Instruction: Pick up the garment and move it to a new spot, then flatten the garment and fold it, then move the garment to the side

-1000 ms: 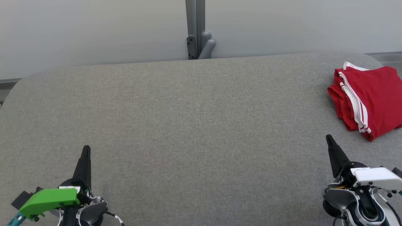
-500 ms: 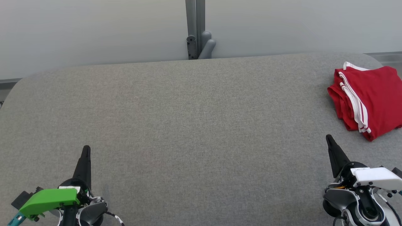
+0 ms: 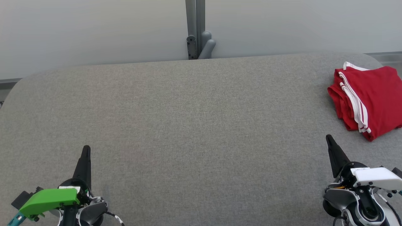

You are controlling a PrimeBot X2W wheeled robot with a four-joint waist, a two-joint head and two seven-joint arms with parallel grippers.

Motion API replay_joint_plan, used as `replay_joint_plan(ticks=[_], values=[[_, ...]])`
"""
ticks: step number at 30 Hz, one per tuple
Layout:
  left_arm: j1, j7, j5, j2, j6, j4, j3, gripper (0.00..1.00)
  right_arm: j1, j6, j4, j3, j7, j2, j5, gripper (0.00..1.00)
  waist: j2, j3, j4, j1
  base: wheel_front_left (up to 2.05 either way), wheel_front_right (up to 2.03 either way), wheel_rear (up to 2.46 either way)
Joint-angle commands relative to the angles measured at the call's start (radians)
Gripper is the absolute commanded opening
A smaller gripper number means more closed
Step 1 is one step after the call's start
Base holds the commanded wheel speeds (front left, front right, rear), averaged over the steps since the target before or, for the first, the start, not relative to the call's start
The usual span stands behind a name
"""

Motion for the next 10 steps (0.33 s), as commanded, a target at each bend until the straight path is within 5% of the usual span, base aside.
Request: replay_joint_plan(ticks=[1, 10], values=[[-0.013, 0.000, 0.000, 0.007, -0.005, -0.002, 0.003, 0.00, 0.012, 0.000, -0.004, -0.002, 0.001, -0.005, 0.006, 0.00, 0.0000, 0.000, 0.000, 0.0000, 0.00, 0.00, 0.00], [-0.013, 0.000, 0.000, 0.007, -0.005, -0.002, 0.003, 0.00, 0.012, 0.000, -0.004, -0.001, 0.000, -0.005, 0.006, 0.00, 0.0000, 0.000, 0.000, 0.0000, 0.00, 0.00, 0.00]])
